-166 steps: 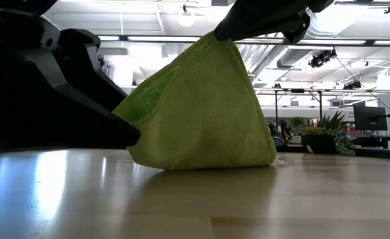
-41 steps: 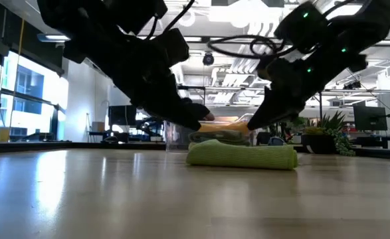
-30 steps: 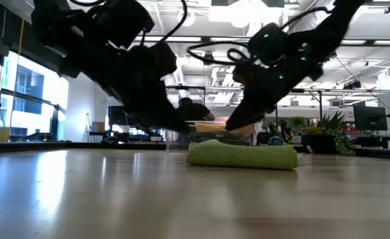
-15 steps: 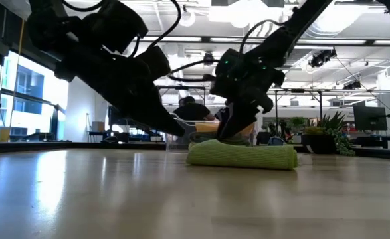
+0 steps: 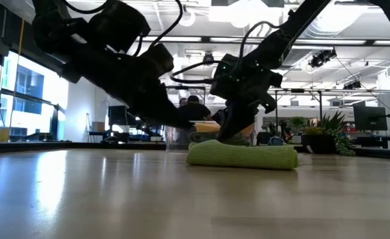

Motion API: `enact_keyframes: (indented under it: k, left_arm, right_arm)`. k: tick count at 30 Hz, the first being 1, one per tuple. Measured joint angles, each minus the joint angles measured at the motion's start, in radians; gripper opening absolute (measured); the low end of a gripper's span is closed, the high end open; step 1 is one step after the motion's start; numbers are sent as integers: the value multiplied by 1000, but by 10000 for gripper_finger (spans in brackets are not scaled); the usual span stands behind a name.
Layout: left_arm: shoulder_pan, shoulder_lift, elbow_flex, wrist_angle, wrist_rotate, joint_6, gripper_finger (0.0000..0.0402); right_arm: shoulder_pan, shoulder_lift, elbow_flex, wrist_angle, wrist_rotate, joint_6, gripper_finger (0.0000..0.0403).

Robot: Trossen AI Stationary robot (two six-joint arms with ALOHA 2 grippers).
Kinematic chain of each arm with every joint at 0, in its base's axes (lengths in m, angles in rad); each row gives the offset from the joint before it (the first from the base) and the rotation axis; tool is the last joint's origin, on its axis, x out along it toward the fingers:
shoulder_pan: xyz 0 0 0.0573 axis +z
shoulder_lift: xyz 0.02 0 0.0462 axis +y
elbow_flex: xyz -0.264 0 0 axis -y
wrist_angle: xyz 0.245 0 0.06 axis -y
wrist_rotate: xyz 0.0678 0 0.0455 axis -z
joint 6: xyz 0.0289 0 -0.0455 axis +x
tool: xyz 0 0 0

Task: Fold microfiber towels
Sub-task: Fold the green towel on the table

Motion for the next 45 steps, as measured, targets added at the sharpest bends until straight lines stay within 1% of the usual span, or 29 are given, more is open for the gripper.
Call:
enact_keyframes:
  k: [3, 6, 12, 14, 17, 19, 21, 23, 27, 29, 30, 32, 36, 39, 41, 45]
  left_arm:
    - [0, 2, 25, 2, 2, 24, 2]
    - [0, 6, 68, 5, 34, 67, 3]
    - [-2, 96, 163, 5, 32, 96, 1]
    - [-4, 120, 177, -1, 9, 95, 1]
    - [-9, 138, 171, -4, -33, 61, 0]
    - [-11, 138, 156, -7, -45, 38, 0]
    - [-16, 138, 139, -6, -58, 14, 0]
    - [-21, 138, 135, -28, -61, -3, 0]
    - [-30, 150, 135, -36, -66, -12, 0]
    - [-37, 151, 134, -42, -74, -20, 0]
    - [-39, 151, 135, -41, -79, -22, 0]
    - [-44, 150, 136, -64, -105, -35, 0]
    - [-60, 150, 135, -82, -116, -58, 0]
    - [-79, 150, 135, -110, -132, -64, 0]
    - [-92, 150, 135, -117, -156, -66, 0]
    - [-107, 150, 135, -135, -166, -88, 0]
  right_arm:
    - [-2, 0, 0, 23, 0, 1, 4]
    - [-2, 0, 0, 51, -1, 4, 3]
    - [-2, 1, 0, 110, 13, 29, 2]
    - [-4, -11, 0, 103, 34, 43, 1]
    - [-19, -71, -18, 93, 60, 87, 0]
    - [-29, -126, -79, 119, 60, 115, 0]
    - [-36, -177, -165, 194, 62, 171, 0]
    - [-26, -231, -261, 305, 60, 242, 0]
    - [42, -265, -409, 534, 65, 408, 0]
    - [84, -266, -447, 611, 103, 465, 0]
    - [105, -267, -461, 629, 141, 479, 0]
    - [143, -266, -480, 648, 210, 494, 0]
    - [194, -254, -495, 696, 257, 518, 0]
    - [211, -228, -500, 693, 346, 524, 0]
    - [210, -207, -500, 712, 352, 533, 0]
    - [210, -144, -498, 736, 363, 541, 0]
